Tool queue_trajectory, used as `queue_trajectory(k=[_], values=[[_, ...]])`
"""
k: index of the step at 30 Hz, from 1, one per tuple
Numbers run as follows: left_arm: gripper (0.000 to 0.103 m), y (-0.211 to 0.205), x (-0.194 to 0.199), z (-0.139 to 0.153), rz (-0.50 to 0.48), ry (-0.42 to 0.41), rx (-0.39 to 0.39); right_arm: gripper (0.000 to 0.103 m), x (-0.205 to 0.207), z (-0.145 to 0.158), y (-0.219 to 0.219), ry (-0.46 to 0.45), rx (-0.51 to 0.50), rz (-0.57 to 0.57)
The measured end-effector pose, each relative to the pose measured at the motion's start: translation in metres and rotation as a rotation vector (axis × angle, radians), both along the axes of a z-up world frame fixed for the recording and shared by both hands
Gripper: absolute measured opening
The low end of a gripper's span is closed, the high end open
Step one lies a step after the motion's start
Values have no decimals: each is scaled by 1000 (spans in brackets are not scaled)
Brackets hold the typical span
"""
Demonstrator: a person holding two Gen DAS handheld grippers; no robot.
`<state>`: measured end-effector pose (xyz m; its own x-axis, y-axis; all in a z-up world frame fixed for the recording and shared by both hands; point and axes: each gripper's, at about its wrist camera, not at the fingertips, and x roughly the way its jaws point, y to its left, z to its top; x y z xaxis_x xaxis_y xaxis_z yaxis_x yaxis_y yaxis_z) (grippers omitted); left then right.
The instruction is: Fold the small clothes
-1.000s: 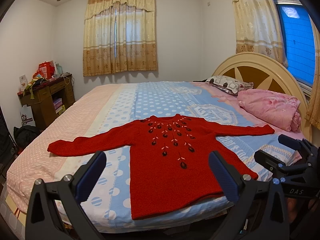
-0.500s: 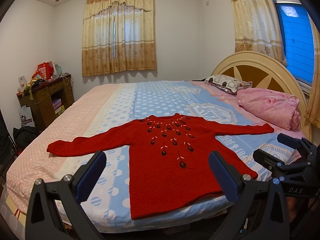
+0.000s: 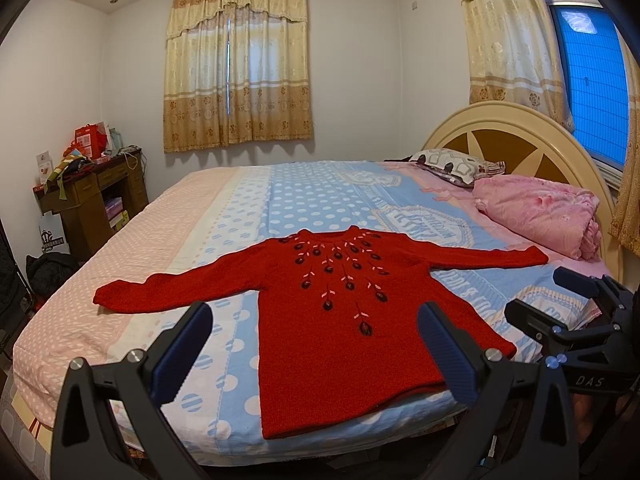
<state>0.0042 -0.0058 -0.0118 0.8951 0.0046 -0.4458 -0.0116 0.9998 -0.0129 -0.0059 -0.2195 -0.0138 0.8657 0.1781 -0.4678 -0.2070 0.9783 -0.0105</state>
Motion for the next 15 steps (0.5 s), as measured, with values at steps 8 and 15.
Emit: queue_trajectory(k=[8, 15], values=[[103, 2, 12, -11, -30, 8, 9, 102, 25, -17, -16, 36, 3, 5], [103, 11, 55, -35, -26, 51, 58, 102, 81, -50, -66, 147, 29, -107]])
